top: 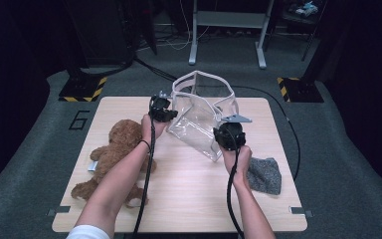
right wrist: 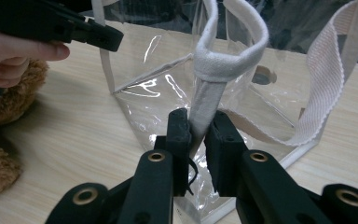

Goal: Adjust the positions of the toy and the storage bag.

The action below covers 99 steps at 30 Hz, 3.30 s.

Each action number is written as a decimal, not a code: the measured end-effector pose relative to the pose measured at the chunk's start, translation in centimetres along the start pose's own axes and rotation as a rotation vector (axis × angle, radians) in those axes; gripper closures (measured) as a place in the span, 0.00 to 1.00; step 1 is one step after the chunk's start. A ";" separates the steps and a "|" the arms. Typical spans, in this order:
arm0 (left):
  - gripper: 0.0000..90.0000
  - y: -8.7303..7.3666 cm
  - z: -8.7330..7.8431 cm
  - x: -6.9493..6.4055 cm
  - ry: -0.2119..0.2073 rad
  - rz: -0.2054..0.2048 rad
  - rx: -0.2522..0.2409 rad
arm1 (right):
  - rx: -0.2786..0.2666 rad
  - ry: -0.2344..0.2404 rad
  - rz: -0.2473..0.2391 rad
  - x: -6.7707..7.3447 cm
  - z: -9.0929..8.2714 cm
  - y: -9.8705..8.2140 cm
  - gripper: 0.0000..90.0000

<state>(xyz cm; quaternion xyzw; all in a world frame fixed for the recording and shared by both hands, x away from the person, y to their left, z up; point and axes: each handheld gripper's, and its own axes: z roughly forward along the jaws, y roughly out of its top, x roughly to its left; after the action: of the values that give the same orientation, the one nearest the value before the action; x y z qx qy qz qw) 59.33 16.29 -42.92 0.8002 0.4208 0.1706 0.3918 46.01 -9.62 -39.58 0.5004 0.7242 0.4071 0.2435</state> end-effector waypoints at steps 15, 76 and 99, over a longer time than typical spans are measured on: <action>0.96 -2.4 -3.4 -1.7 0.007 0.040 0.023 | -0.001 -0.009 0.021 -2.2 -0.4 -0.2 0.91; 0.30 -6.6 -11.3 -2.0 -0.054 0.000 0.019 | 0.000 0.027 -0.009 -3.7 -4.7 -2.8 0.33; 0.16 -6.2 -15.6 1.5 -0.012 -0.064 0.038 | 0.163 -0.172 0.054 -9.8 -3.0 -10.9 0.04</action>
<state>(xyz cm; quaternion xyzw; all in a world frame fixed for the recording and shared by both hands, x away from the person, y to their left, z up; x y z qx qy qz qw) 47.46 27.17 -37.85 0.7945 0.4471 0.1452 0.3843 41.74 -21.57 -47.51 0.5708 0.7178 0.3088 0.2523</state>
